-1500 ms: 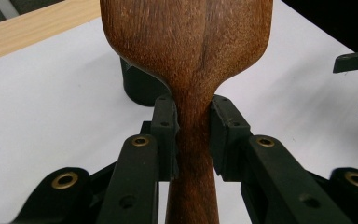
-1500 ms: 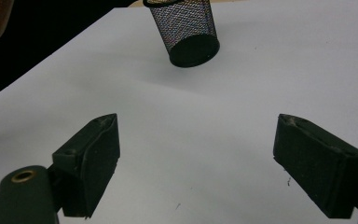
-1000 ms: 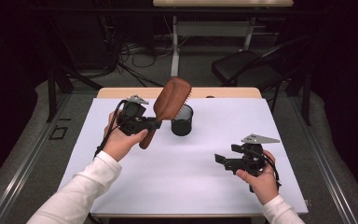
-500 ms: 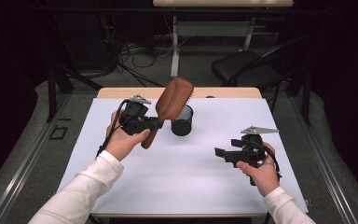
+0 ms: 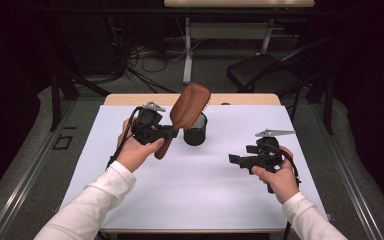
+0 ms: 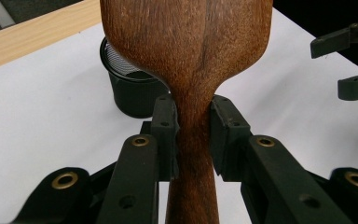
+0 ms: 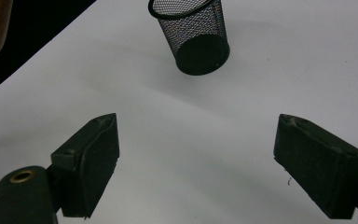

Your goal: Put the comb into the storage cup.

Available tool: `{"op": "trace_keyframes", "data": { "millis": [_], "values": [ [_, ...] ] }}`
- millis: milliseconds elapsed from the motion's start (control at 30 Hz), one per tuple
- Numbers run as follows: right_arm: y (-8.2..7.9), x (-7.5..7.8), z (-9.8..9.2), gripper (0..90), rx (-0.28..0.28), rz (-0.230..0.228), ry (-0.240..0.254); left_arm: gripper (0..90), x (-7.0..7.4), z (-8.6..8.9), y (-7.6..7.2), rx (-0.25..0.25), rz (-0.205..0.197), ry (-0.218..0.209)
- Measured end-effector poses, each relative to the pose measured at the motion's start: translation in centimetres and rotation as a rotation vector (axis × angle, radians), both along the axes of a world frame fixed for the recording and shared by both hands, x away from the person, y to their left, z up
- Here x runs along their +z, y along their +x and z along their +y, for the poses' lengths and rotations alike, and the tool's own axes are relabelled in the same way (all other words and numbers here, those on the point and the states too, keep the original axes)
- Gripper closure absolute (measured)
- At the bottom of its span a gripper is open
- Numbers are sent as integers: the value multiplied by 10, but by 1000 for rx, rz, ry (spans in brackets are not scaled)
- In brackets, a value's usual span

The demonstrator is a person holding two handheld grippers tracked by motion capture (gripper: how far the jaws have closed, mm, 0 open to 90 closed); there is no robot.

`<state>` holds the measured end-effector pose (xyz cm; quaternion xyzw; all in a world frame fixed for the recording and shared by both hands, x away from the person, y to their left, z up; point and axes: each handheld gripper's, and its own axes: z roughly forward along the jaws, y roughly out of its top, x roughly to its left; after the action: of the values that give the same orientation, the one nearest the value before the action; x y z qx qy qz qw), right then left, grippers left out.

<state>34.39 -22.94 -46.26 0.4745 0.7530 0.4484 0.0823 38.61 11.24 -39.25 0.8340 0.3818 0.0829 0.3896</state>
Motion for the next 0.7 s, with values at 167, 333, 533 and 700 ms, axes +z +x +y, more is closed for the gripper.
{"op": "trace_keyframes", "data": {
  "millis": [167,333,533,700],
  "values": [
    [6,4,0,138,-7,9,13,730,-1,-2,0,0,-2,-4],
    [11,8,1,138,-16,10,18,731,-1,-4,0,-3,-6,-8],
    [18,17,1,138,-21,-4,30,731,-3,-8,0,-8,-4,-15],
    [24,23,3,139,-29,-7,33,730,-4,-11,1,-8,-9,-20]
  ]
}}
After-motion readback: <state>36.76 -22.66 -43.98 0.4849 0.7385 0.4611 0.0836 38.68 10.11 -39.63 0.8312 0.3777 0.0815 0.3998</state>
